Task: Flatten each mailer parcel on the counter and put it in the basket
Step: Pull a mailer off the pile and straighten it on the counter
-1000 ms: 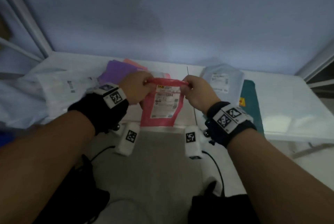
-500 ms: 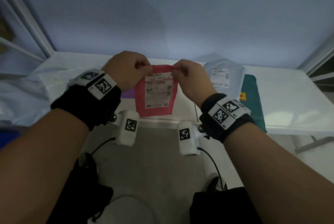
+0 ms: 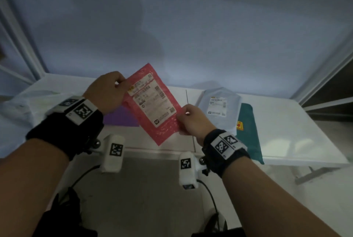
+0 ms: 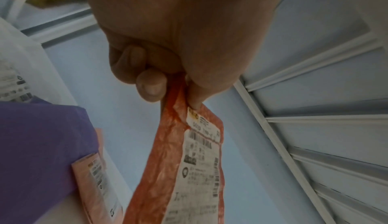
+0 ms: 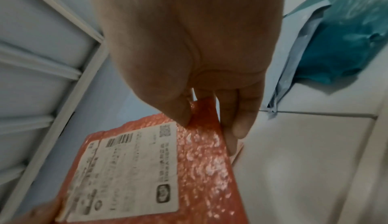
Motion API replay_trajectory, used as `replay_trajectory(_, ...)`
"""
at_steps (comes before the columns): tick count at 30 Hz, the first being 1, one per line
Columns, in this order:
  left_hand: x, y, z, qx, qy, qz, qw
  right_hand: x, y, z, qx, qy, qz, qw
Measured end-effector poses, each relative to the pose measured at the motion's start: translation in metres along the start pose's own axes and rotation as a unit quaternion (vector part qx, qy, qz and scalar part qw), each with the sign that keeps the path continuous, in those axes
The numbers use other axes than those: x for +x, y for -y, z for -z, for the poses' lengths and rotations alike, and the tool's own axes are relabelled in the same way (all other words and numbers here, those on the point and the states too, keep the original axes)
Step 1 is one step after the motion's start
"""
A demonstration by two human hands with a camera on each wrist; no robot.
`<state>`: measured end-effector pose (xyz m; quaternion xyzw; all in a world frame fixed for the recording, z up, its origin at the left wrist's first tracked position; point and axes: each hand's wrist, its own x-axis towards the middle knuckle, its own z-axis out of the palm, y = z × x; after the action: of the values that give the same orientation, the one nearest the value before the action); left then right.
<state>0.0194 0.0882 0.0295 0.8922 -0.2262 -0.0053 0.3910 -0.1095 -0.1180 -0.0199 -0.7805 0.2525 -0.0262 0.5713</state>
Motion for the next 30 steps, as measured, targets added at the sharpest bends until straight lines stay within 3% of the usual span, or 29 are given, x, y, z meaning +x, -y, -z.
replay_trajectory(7,0.0,0.005,-0.008,0.049,0.024,0.012,0.998,0.008,-0.003,0.008,0.137,-0.103,0.024,0.985)
replay_trajectory(10,0.003,0.018,-0.013,0.012,0.032,0.047,0.998,0.004,-0.01,0.011,0.261,-0.041,-0.082,0.961)
replay_trajectory(12,0.001,0.029,-0.025,-0.043,0.063,0.1,0.992,0.0,-0.017,0.007,0.278,0.013,-0.153,0.948)
replay_trajectory(14,-0.001,0.04,-0.04,-0.084,0.079,0.159,0.98,0.006,-0.032,0.002,0.204,0.019,-0.174,0.963)
replay_trajectory(17,-0.009,0.052,-0.058,-0.048,0.118,0.191,0.973,0.017,-0.047,0.0,0.078,-0.043,-0.142,0.986)
replay_trajectory(19,-0.016,0.055,-0.07,0.019,0.157,0.182,0.97,0.025,-0.056,0.003,-0.039,-0.077,-0.107,0.991)
replay_trajectory(22,-0.025,0.063,-0.096,0.082,0.136,0.162,0.974,0.033,-0.074,0.001,-0.182,-0.058,-0.099,0.977)
replay_trajectory(25,-0.023,0.076,-0.118,0.125,0.154,0.121,0.973,0.048,-0.084,-0.007,-0.228,-0.034,-0.114,0.966)
replay_trajectory(30,-0.016,0.084,-0.121,0.173,0.194,0.064,0.963,0.066,-0.093,-0.013,-0.27,-0.058,-0.105,0.955)
